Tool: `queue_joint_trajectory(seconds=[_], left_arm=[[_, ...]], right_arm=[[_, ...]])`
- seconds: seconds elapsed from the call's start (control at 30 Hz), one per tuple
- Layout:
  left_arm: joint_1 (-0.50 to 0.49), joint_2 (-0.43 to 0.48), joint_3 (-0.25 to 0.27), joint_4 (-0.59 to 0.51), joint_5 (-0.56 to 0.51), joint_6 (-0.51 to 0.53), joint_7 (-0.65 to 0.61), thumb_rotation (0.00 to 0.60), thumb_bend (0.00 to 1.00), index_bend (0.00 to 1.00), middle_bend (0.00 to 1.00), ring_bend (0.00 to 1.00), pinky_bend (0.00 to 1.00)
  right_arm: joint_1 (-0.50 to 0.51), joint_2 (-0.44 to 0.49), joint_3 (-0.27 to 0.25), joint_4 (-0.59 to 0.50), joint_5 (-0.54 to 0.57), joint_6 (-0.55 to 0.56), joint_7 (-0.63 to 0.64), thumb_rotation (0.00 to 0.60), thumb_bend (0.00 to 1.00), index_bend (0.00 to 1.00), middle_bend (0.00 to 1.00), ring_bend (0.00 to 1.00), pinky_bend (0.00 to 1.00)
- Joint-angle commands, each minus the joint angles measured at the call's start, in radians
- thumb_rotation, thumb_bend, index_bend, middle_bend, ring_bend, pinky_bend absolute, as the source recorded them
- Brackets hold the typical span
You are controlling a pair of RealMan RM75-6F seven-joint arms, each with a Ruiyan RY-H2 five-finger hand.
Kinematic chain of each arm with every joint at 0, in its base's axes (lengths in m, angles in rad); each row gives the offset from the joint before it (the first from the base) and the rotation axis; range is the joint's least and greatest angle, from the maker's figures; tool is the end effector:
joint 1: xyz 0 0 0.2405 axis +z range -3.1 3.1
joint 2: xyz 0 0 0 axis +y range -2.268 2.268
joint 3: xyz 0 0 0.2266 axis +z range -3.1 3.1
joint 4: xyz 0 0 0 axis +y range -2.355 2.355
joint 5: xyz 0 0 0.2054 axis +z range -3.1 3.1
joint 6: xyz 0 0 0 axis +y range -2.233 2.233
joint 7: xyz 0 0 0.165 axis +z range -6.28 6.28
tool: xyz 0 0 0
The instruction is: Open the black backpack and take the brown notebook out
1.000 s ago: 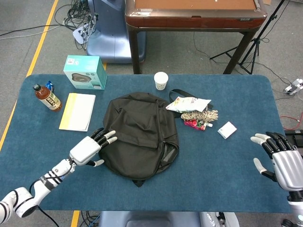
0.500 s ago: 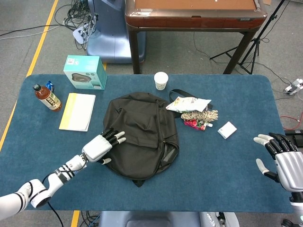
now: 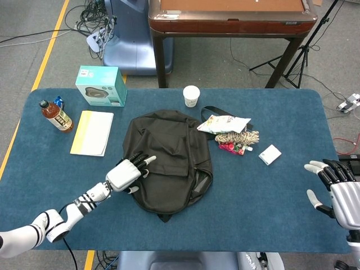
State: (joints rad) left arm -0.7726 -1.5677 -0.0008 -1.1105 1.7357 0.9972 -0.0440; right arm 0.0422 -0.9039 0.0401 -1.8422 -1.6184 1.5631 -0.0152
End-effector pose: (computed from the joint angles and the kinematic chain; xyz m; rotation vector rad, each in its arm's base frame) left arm -0.1465 0.3340 -0.0327 -2.2622 -0.4945 -0.9380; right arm -0.2387 -0.1828 0.1922 1.4305 -0.8294 0.9846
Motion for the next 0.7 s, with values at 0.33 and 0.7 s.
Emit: queue_joint_trajectory(seconds=[0.33, 0.7], left_arm=[[-0.009, -0.044, -0.036, 0.014, -0.067, 0.043, -0.095, 0.600, 0.50, 0.71, 0.11, 0.07, 0.02], [-0.020, -0.044, -0.093, -0.052, -0.169, 0.013, -0.095, 0.600, 0.71, 0.83, 0.26, 0.13, 0.02]], right_arm=[[-0.005, -0.006, 0.000, 0.017, -0.002, 0.007, 0.017, 0.600, 0.35, 0.28, 0.25, 0.15, 0.17], [0.000, -0.013, -0.007, 0.032, -0.020, -0.004, 0.031, 0.600, 0.35, 0.28, 0.25, 0.15, 0.17]])
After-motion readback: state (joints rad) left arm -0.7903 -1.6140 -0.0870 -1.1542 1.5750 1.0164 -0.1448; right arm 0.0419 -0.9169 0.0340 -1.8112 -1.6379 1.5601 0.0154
